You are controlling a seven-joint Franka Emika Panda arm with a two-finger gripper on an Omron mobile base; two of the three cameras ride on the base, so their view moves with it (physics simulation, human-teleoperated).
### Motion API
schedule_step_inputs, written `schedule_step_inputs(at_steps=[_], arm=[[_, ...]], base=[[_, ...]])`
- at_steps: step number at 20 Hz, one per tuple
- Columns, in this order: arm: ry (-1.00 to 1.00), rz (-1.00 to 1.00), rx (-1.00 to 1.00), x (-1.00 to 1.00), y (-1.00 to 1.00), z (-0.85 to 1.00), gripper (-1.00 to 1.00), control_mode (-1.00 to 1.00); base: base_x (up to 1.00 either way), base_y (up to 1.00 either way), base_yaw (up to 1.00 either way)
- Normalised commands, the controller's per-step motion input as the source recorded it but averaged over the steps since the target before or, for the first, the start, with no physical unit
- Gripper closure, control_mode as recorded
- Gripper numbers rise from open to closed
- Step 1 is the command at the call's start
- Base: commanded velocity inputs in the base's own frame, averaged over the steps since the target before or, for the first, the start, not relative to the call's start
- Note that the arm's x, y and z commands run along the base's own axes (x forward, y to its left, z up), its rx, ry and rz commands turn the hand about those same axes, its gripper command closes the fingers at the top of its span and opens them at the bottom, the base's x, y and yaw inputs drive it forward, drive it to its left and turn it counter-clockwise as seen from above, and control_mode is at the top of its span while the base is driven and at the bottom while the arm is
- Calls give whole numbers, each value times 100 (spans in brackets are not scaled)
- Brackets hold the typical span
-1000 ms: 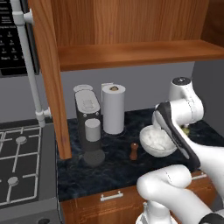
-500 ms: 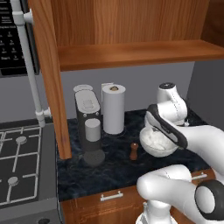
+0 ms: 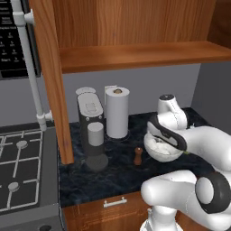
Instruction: Retrieve the bottle and the shaker from the cabinet and place them next to the mixing bowl on the counter. Then add garlic from the fridge to the mixing bowl.
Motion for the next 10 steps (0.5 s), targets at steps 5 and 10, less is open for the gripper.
schedule_step_inputs(at_steps=[5, 10], arm=[[-1, -11, 0, 3, 0, -41, 100, -100], [-4, -1, 3, 28, -14, -9, 100, -100]], base=[[0, 0, 0], [0, 0, 0]])
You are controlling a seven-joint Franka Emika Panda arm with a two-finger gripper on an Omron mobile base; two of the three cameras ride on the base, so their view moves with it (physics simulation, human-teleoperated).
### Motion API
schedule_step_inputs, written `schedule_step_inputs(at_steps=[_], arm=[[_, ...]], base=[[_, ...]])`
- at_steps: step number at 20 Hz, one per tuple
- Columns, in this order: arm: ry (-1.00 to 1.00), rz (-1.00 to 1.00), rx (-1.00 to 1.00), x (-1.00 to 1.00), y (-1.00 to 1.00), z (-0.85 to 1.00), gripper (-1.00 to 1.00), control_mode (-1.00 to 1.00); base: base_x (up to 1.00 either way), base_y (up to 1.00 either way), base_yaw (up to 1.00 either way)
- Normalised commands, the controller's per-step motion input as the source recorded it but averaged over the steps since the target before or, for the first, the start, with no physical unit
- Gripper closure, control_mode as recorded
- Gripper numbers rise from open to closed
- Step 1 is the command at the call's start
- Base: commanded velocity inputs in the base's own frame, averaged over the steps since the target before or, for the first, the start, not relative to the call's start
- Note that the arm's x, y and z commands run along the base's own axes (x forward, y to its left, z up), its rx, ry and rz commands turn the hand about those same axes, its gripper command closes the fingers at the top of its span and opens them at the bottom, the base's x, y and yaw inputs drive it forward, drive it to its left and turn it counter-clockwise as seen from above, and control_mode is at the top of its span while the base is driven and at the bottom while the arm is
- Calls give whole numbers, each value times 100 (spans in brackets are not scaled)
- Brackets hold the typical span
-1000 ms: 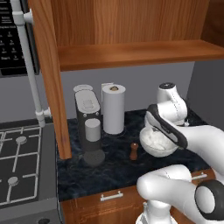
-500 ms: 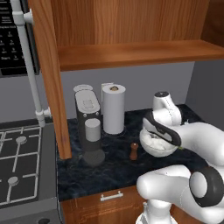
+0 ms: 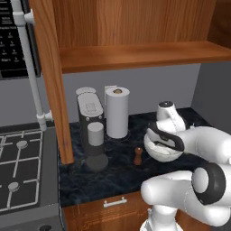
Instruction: Retrieve the bottle and the shaker from the cabinet and place them next to the mixing bowl on the counter. Then add garlic from the fridge to the mixing bowl.
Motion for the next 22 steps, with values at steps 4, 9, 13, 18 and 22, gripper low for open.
schedule_step_inputs(at_steps=[4, 9, 13, 18, 22], arm=[[0, 0, 12, 45, -48, -21, 100, -100], [0, 0, 8, 40, -21, -13, 100, -100], [0, 0, 0, 29, 13, -1, 100, -100], [0, 0, 0, 11, 29, -4, -100, -100], [0, 0, 0, -1, 9, -3, -100, -100]], base=[[0, 0, 0], [0, 0, 0], [0, 0, 0], [0, 0, 0], [0, 0, 0]])
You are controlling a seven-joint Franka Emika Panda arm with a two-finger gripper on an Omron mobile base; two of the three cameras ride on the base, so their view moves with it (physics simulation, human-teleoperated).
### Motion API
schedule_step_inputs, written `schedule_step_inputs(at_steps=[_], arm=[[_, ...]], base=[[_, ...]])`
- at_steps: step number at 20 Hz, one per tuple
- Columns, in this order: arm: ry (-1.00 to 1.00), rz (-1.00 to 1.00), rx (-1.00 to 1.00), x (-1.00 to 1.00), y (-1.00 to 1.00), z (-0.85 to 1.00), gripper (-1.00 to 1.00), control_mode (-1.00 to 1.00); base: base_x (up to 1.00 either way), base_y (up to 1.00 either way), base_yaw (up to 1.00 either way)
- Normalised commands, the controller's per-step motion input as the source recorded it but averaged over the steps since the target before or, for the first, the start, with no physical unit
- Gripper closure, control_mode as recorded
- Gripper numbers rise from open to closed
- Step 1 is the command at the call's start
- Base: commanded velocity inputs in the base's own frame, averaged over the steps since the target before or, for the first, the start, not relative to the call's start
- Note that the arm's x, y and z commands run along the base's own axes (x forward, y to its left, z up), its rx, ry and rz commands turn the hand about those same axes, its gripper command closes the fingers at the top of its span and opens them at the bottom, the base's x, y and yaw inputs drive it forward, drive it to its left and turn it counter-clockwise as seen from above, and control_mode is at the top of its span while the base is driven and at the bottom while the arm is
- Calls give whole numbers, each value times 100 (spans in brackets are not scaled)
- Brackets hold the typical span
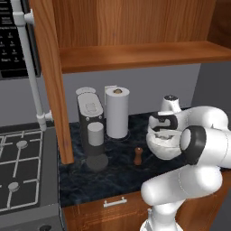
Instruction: Retrieve the bottle and the shaker from the cabinet and place them next to the mixing bowl on the counter. Then add garlic from the fridge to the mixing bowl.
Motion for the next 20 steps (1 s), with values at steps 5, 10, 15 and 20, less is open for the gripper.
schedule_step_inputs(at_steps=[5, 10, 15, 20], arm=[[-1, -1, 0, -23, 0, 0, -100, -100], [0, -4, 0, -37, 14, 10, -100, -100], [0, -3, 0, -28, 32, 39, -100, -100], [3, -9, 0, -41, 1, 36, -100, -100]], base=[[0, 0, 0], [0, 0, 0], [0, 0, 0], [0, 0, 0]])
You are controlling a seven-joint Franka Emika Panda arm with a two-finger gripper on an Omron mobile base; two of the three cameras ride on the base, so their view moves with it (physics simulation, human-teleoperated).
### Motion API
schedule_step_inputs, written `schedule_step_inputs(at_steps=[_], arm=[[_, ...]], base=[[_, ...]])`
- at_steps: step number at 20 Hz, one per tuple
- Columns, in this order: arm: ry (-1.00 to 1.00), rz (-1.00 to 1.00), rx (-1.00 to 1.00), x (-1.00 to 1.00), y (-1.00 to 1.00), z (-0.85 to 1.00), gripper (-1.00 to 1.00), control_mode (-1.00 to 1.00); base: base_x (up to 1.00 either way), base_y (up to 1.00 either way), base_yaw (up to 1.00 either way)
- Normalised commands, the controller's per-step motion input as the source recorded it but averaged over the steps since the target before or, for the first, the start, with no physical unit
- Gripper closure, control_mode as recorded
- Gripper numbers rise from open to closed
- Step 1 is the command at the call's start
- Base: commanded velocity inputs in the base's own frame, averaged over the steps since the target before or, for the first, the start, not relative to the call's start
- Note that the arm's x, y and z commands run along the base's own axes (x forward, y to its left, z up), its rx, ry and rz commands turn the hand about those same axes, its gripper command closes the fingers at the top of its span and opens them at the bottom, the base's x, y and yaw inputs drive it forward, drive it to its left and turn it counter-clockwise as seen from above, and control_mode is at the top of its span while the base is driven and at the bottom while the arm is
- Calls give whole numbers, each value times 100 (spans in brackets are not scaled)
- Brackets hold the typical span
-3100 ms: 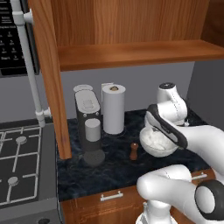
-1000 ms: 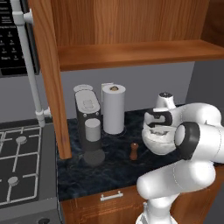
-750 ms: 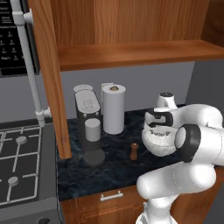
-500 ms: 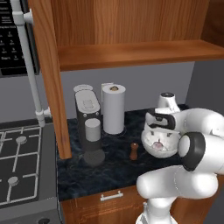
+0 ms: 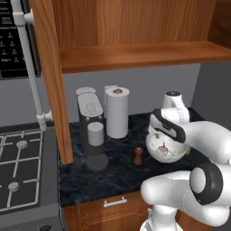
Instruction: Retrieve the bottle and the shaker from the cabinet and place them next to the mixing bowl on the counter. Then add garlic from the fridge to the mixing bowl.
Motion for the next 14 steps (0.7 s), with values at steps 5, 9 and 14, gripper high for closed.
schedule_step_inputs(at_steps=[5, 9, 14], arm=[[6, -9, 0, -87, -4, 46, -100, -100], [0, 0, 0, -100, 0, 59, -100, -100], [0, 0, 0, -99, 9, 36, -100, -100]], base=[[0, 0, 0], [0, 0, 0], [0, 0, 0]])
